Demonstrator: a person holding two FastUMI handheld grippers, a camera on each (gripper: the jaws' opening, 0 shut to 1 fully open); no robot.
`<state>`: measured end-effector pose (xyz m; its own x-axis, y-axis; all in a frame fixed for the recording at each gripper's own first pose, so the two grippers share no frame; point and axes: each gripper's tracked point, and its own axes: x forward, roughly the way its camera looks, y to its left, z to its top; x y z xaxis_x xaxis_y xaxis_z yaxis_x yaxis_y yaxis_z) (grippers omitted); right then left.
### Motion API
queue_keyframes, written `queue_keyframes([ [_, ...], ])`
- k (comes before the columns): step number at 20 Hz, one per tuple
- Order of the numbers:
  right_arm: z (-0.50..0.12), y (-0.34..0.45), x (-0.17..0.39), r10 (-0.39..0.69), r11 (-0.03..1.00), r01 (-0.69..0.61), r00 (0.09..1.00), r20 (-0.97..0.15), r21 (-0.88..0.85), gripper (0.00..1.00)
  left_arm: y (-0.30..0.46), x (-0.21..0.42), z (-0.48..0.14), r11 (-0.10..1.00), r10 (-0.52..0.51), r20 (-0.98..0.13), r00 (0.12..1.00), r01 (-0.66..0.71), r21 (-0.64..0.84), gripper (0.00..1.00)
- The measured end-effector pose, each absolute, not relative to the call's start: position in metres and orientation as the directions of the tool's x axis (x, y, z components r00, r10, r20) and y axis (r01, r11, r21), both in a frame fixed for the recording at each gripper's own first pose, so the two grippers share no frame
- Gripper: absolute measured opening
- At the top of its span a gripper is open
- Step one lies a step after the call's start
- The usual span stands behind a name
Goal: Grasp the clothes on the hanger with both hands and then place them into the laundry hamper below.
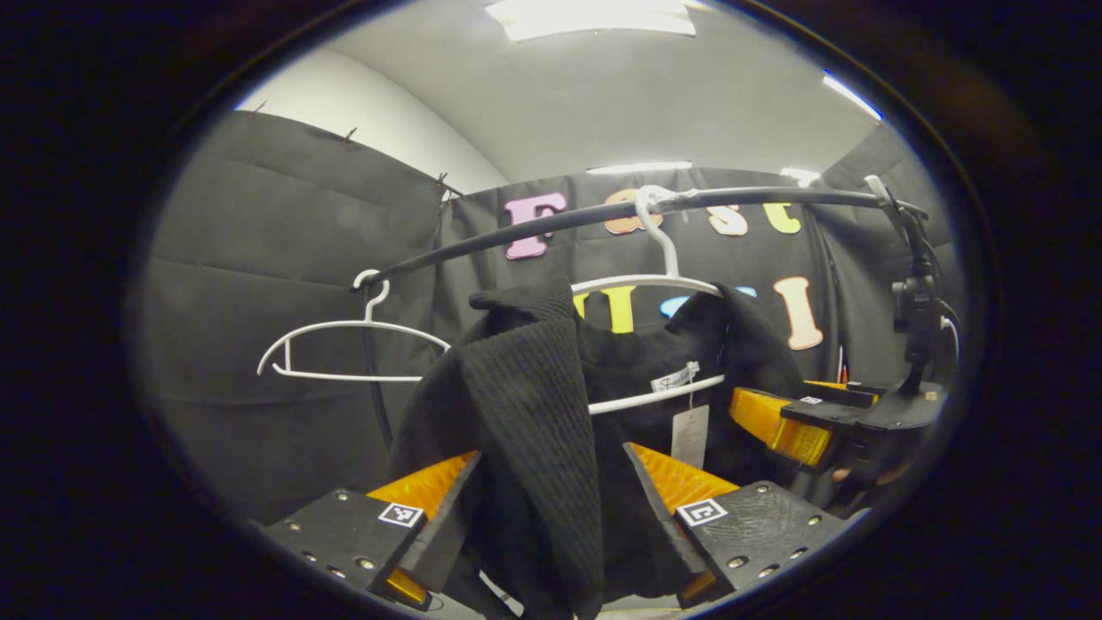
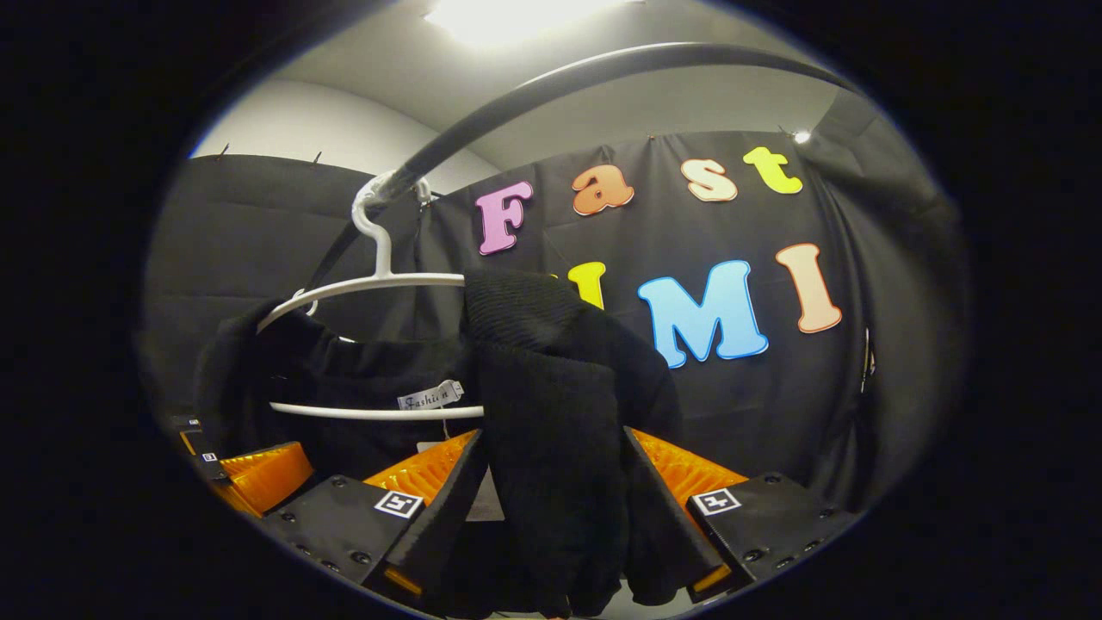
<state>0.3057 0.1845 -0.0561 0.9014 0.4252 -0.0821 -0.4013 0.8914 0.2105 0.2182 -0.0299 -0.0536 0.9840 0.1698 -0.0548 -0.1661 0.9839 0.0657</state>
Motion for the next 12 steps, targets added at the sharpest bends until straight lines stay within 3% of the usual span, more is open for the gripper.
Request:
queue_keyframes([
  [1,-0.057,0.189,0.309,0.432,0.889,-0.408,0.898,-0.086,0.207,0.98,-0.028,0.221,-0.054,0.982,0.181,-0.052,0.982,-0.177,0.067,0.90],
  [2,-0.058,0.193,0.311,0.437,0.888,-0.414,0.895,-0.086,0.203,0.92,-0.026,0.222,-0.055,0.980,0.190,-0.053,0.980,-0.186,0.071,0.90],
  [4,-0.061,0.200,0.315,0.444,0.886,-0.421,0.892,-0.090,0.194,0.95,-0.020,0.225,-0.059,0.975,0.212,-0.058,0.975,-0.208,0.077,0.79],
  [5,-0.065,0.204,0.316,0.450,0.884,-0.426,0.888,-0.100,0.191,0.85,-0.018,0.226,-0.060,0.974,0.217,-0.062,0.974,-0.212,0.074,0.73],
  [6,-0.068,0.206,0.318,0.453,0.883,-0.429,0.884,-0.111,0.187,0.83,-0.014,0.226,-0.061,0.973,0.226,-0.065,0.972,-0.221,0.071,0.63],
  [7,-0.071,0.206,0.319,0.455,0.884,-0.430,0.882,-0.124,0.185,0.65,-0.010,0.225,-0.063,0.970,0.240,-0.070,0.968,-0.235,0.066,0.54],
  [8,-0.073,0.203,0.321,0.452,0.886,-0.426,0.882,-0.134,0.183,0.55,-0.006,0.222,-0.064,0.968,0.248,-0.075,0.966,-0.244,0.059,0.46],
  [10,-0.069,0.191,0.325,0.419,0.902,-0.397,0.899,-0.122,0.170,0.11,0.004,0.217,-0.063,0.964,0.265,-0.071,0.962,-0.263,0.046,0.29],
  [12,-0.063,0.174,0.328,0.367,0.928,-0.357,0.924,-0.105,0.109,0.08,0.003,0.214,-0.060,0.968,0.248,-0.066,0.967,-0.245,0.045,0.12],
])
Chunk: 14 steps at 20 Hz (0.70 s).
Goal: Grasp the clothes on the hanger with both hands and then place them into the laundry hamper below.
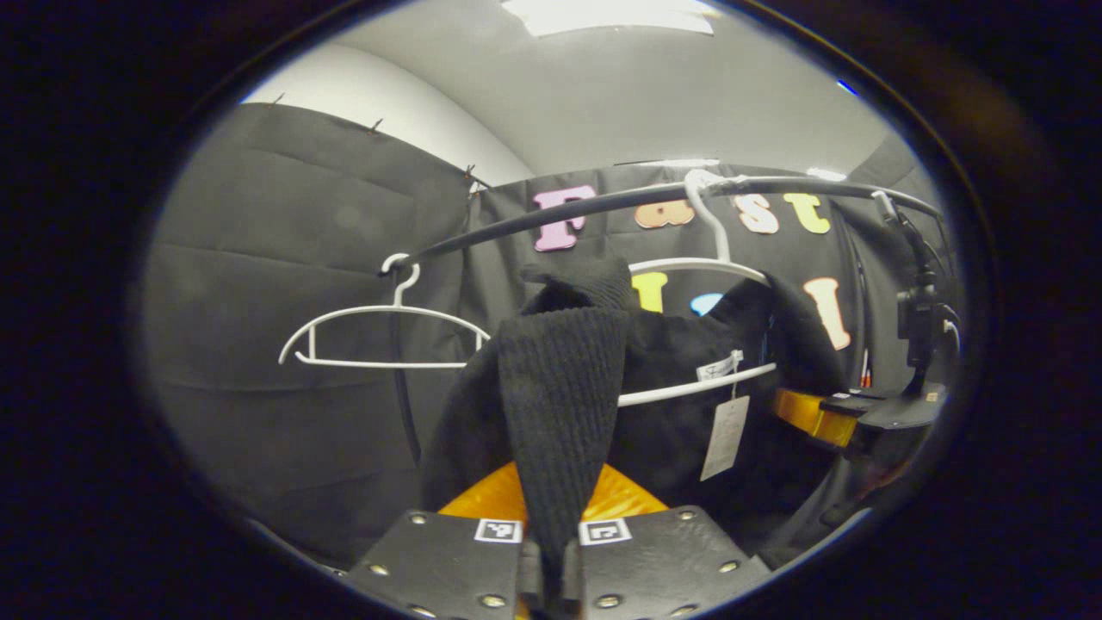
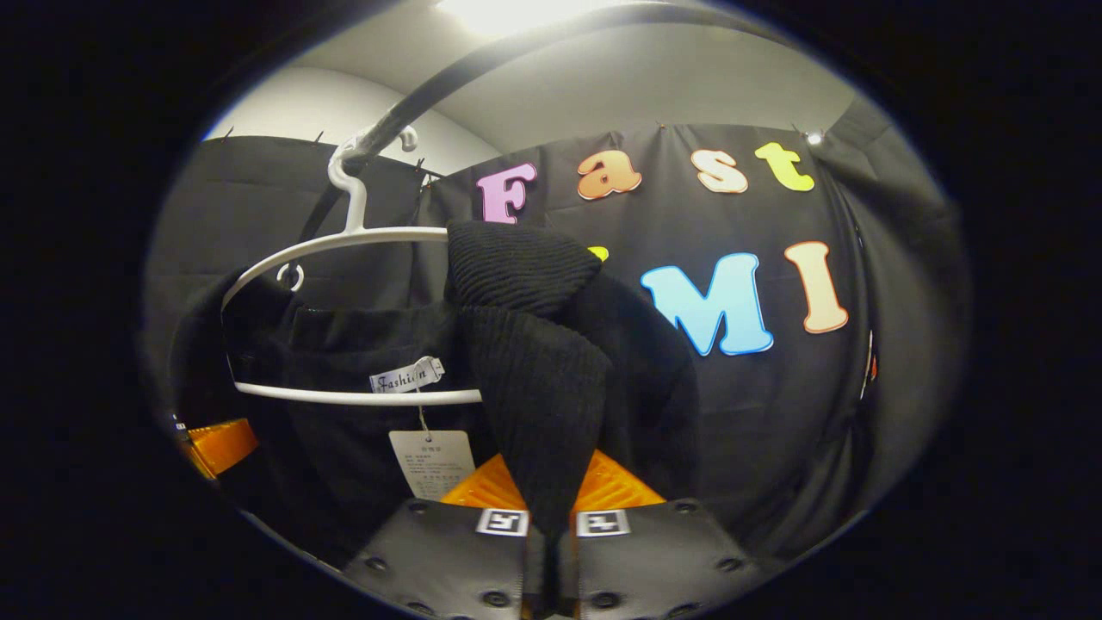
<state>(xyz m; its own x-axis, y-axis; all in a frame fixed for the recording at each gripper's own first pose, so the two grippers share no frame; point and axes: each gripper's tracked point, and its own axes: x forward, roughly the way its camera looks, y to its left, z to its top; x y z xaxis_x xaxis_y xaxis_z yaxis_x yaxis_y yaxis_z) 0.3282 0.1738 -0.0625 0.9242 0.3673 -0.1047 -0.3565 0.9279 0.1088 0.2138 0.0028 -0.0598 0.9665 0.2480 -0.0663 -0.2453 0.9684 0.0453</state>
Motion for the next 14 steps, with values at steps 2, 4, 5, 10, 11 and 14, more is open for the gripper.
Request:
queue_keyframes([
  [2,-0.048,0.155,0.331,0.303,0.952,-0.301,0.952,-0.051,0.051,0.06,0.005,0.209,-0.048,0.971,0.232,-0.041,0.972,-0.229,0.062,0.03],
  [4,-0.027,0.144,0.328,0.260,0.965,-0.261,0.965,0.021,0.021,0.07,0.004,0.200,-0.029,0.973,0.219,0.002,0.976,-0.219,0.080,0.02],
  [5,-0.017,0.141,0.326,0.252,0.967,-0.253,0.966,0.058,0.010,0.07,0.006,0.194,-0.018,0.971,0.221,0.026,0.975,-0.222,0.089,0.02],
  [10,0.003,0.117,0.336,0.216,0.976,-0.213,0.969,0.122,-0.037,0.07,0.018,0.172,0.032,0.962,0.232,0.110,0.967,-0.245,0.124,0.04],
  [11,0.007,0.111,0.338,0.202,0.979,-0.200,0.971,0.131,-0.030,0.06,0.022,0.168,0.043,0.960,0.230,0.125,0.965,-0.246,0.135,0.04],
  [14,0.018,0.090,0.349,0.151,0.988,-0.151,0.976,0.159,-0.012,0.06,0.036,0.163,0.067,0.952,0.236,0.171,0.957,-0.263,0.157,0.03],
])
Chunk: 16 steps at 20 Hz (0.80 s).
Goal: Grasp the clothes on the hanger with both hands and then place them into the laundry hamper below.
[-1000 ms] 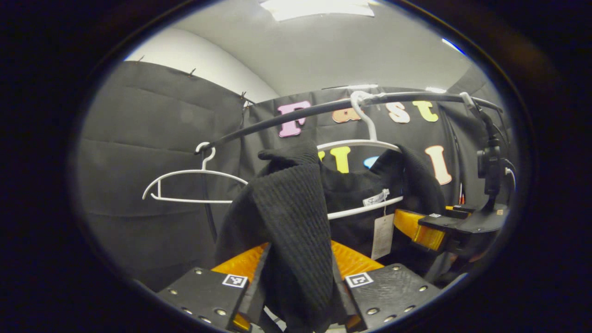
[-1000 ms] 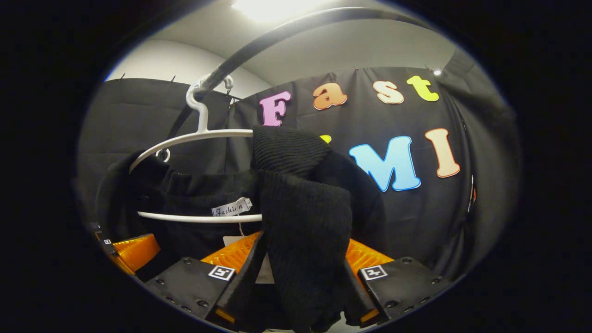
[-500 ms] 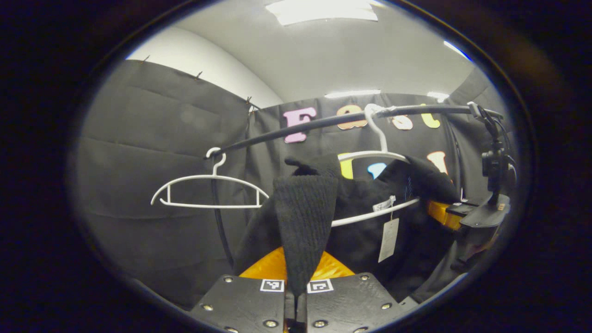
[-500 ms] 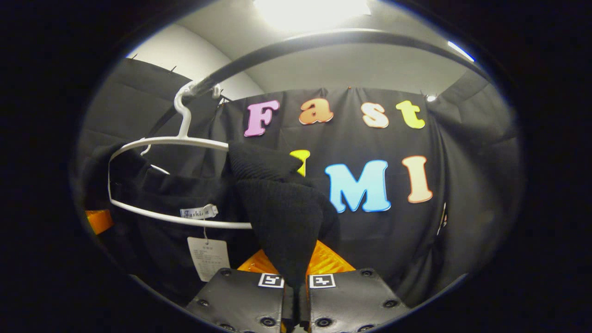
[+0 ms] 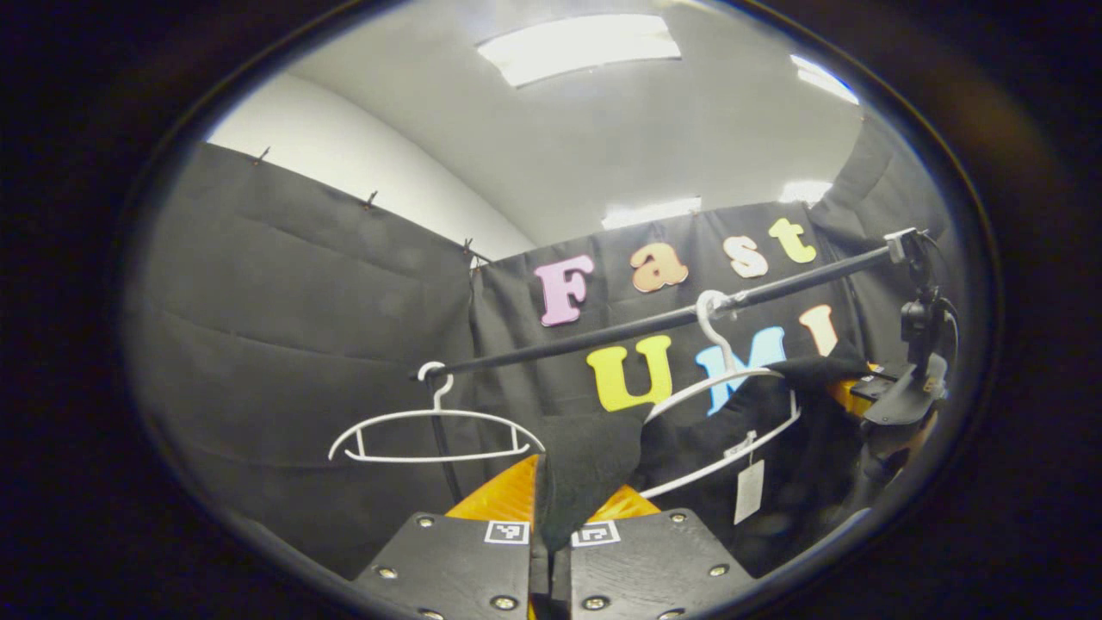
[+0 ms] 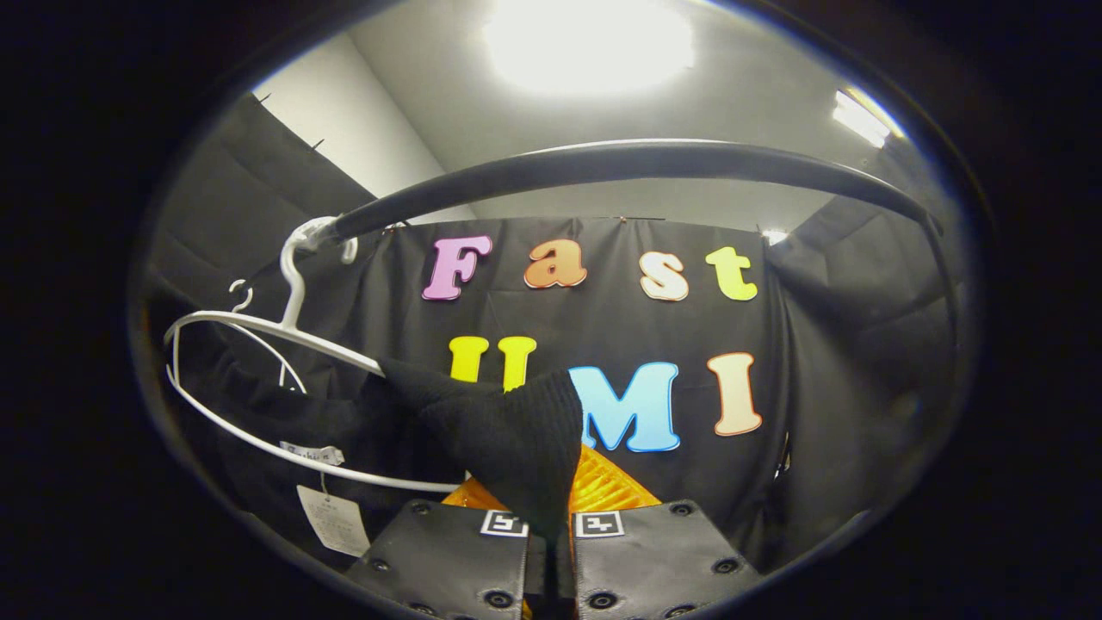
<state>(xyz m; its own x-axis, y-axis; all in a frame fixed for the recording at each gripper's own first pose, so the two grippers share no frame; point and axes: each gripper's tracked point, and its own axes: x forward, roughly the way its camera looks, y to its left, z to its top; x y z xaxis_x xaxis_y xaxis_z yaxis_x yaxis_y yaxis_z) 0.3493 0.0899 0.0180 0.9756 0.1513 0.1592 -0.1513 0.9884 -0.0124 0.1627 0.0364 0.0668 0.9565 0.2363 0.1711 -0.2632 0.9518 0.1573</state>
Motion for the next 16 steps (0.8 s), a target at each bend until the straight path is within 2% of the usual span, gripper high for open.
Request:
queue_keyframes([
  [5,0.024,0.070,0.364,0.111,0.993,-0.115,0.978,0.179,0.008,0.06,0.064,0.167,0.085,0.950,0.244,0.210,0.947,-0.277,0.143,0.03],
  [8,0.013,0.068,0.378,0.115,0.993,-0.119,0.982,0.152,0.020,0.06,0.080,0.177,0.077,0.950,0.255,0.204,0.945,-0.284,0.130,0.03],
  [13,-0.031,0.070,0.395,0.158,0.978,-0.156,0.987,-0.008,0.141,0.06,0.104,0.193,0.040,0.960,0.257,0.116,0.959,-0.267,0.084,0.03],
  [16,-0.062,0.064,0.397,0.166,0.978,-0.151,0.982,-0.092,0.147,0.06,0.108,0.195,0.001,0.966,0.248,0.038,0.968,-0.250,0.061,0.03],
])
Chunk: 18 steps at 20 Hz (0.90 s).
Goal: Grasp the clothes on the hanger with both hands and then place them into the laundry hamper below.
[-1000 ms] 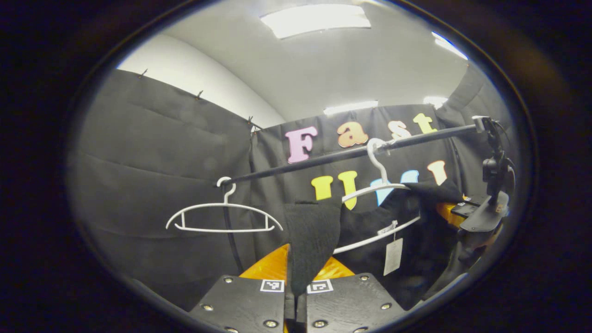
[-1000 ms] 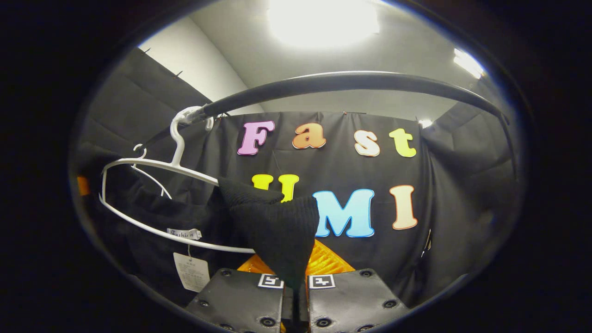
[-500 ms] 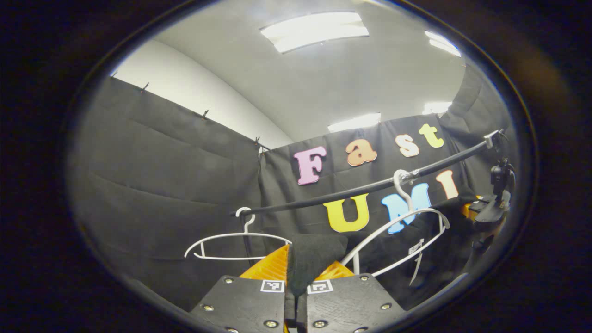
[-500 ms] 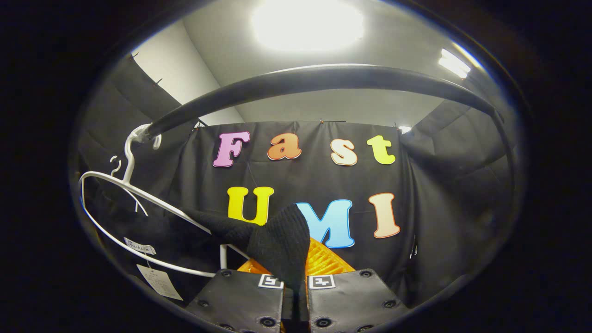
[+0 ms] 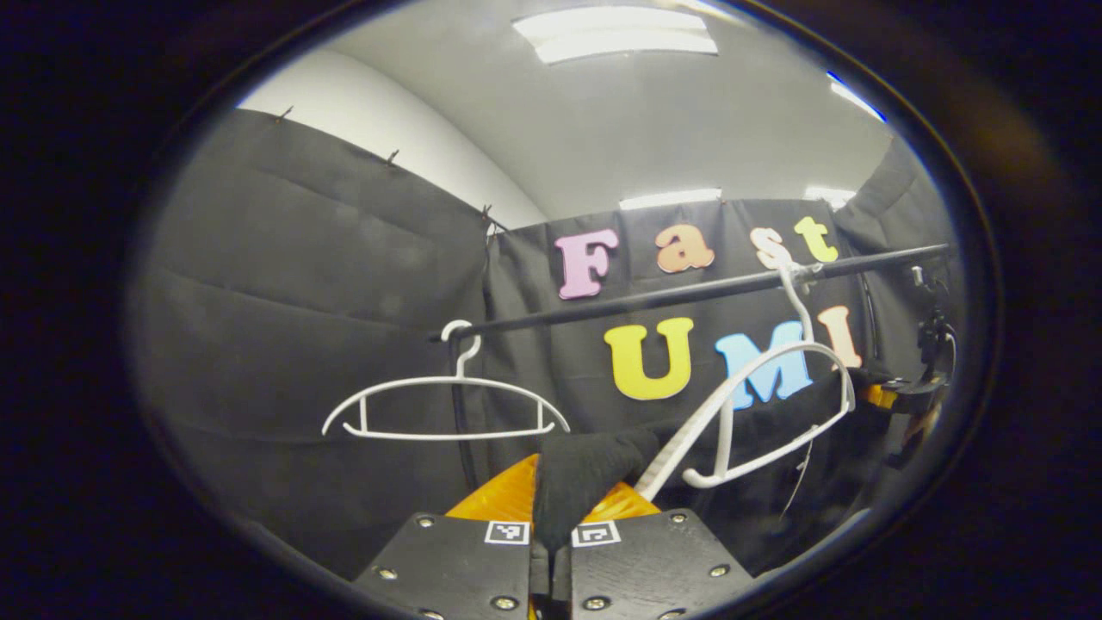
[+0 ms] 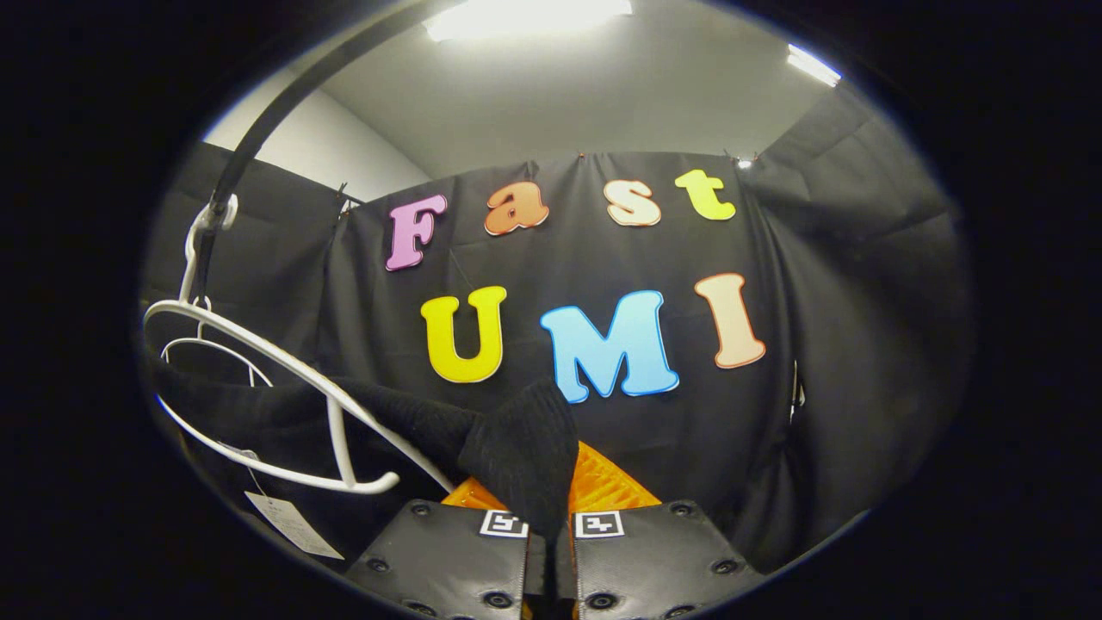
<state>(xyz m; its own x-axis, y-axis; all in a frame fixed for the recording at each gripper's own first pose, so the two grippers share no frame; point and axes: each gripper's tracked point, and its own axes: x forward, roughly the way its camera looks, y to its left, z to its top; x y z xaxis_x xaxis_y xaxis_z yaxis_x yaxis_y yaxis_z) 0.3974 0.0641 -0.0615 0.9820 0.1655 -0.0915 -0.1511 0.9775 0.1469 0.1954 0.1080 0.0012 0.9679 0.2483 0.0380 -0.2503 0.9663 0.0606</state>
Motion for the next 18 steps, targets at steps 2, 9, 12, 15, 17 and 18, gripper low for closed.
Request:
queue_keyframes([
  [2,-0.081,0.064,0.395,0.168,0.979,-0.150,0.977,-0.133,0.139,0.07,0.104,0.195,-0.021,0.967,0.246,-0.003,0.969,-0.245,0.074,0.03],
  [9,-0.132,0.056,0.362,0.166,0.985,-0.152,0.960,-0.223,0.078,0.06,0.086,0.195,-0.074,0.967,0.221,-0.088,0.971,-0.206,0.149,0.03],
  [12,-0.149,0.052,0.335,0.162,0.987,-0.154,0.952,-0.258,0.050,0.07,0.071,0.192,-0.091,0.970,0.200,-0.125,0.972,-0.179,0.162,0.03],
  [15,-0.158,0.055,0.310,0.168,0.986,-0.166,0.946,-0.278,0.032,0.07,0.058,0.179,-0.109,0.976,0.175,-0.151,0.973,-0.152,0.155,0.03],
  [17,-0.162,0.059,0.294,0.180,0.983,-0.182,0.941,-0.287,0.019,0.07,0.052,0.167,-0.122,0.982,0.152,-0.167,0.974,-0.130,0.136,0.03],
  [18,-0.163,0.061,0.287,0.188,0.981,-0.192,0.938,-0.291,0.012,0.07,0.047,0.162,-0.128,0.985,0.140,-0.171,0.975,-0.120,0.127,0.03],
])
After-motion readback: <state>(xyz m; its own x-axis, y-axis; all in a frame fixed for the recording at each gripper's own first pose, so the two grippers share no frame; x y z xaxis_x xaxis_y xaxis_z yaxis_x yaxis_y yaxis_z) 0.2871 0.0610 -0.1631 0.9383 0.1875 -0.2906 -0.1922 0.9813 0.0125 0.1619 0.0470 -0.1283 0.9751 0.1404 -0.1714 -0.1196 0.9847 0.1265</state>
